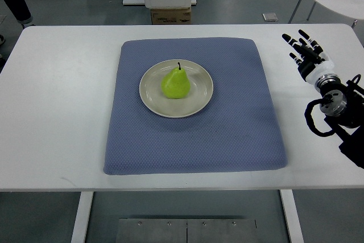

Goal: Place pear on plate with right hand

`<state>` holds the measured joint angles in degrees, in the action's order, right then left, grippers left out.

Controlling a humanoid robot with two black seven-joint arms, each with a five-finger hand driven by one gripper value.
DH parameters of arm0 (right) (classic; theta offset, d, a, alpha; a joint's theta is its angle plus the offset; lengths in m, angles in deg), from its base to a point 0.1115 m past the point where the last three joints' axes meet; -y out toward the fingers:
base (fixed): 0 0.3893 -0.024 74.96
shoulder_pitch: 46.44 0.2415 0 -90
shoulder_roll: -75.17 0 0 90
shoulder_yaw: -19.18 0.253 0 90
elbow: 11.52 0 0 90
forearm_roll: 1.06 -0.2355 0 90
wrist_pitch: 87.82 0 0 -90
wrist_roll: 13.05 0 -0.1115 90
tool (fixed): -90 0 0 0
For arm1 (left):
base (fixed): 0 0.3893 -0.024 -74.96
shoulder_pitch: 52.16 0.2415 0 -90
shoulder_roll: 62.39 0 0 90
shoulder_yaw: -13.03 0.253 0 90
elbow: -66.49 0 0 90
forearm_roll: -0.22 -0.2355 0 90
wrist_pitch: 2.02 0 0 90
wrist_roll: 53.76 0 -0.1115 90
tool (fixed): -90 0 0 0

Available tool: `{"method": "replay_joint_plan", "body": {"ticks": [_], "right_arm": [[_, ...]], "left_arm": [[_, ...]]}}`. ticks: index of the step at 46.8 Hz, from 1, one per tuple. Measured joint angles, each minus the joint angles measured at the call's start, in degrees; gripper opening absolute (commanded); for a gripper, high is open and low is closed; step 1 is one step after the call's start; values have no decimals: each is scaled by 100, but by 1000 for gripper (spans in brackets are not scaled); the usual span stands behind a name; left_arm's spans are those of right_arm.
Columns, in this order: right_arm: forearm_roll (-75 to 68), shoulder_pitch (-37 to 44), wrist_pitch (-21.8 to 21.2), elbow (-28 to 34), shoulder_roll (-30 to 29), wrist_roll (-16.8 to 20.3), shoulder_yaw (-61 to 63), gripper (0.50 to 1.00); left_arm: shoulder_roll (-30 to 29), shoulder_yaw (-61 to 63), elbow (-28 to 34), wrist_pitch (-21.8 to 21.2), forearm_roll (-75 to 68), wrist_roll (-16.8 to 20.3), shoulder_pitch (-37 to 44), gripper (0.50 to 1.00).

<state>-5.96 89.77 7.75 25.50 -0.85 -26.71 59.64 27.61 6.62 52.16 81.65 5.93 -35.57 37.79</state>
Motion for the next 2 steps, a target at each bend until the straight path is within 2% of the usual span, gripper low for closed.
{"method": "replay_joint_plan", "body": {"ticks": [2], "right_arm": [[-1,-3,-11,1,-1,2,12,1000]], "left_arm": [[0,0,0,0,0,0,-2,1000]]}}
